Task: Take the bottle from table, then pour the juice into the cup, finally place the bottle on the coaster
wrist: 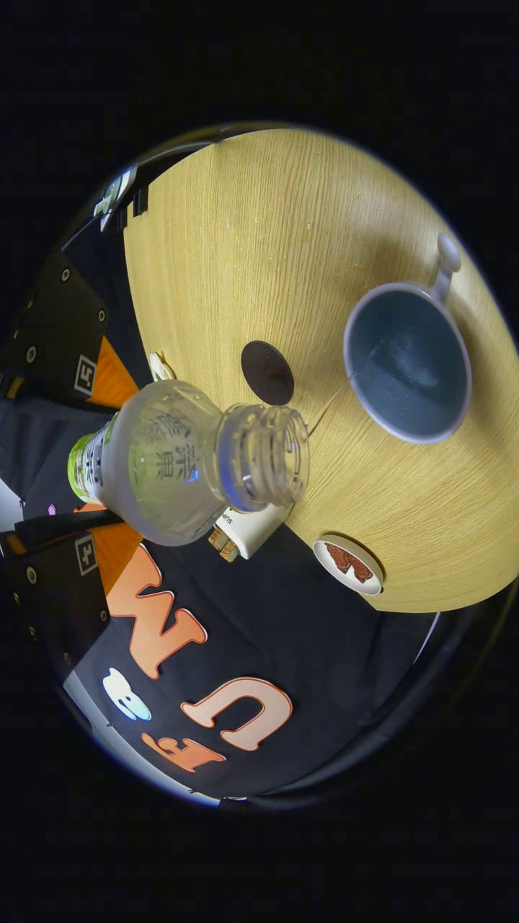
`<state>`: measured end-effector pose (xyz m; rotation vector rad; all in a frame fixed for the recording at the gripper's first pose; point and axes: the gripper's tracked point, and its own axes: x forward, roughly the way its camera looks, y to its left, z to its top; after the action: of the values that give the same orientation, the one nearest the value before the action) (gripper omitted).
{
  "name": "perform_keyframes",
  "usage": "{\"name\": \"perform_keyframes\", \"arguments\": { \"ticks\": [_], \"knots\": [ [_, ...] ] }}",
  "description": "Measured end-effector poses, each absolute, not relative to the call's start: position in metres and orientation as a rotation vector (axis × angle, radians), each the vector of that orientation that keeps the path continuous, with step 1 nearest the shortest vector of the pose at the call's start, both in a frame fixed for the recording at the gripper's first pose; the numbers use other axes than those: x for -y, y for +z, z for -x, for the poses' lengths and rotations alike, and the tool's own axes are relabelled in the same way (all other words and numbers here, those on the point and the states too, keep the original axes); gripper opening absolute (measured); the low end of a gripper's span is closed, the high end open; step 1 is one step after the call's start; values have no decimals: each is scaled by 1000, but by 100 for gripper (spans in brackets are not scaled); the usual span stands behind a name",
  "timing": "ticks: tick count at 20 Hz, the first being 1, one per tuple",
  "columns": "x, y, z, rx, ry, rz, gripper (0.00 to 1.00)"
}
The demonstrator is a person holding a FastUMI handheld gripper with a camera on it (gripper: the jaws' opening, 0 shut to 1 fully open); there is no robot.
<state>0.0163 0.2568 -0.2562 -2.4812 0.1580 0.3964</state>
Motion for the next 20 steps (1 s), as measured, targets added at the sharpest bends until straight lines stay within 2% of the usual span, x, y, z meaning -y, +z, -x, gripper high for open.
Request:
{"name": "perform_keyframes", "arguments": {
  "ticks": [20],
  "knots": [
    [-262, -272, -18, -138, 425, 2501, 55]
  ]
}}
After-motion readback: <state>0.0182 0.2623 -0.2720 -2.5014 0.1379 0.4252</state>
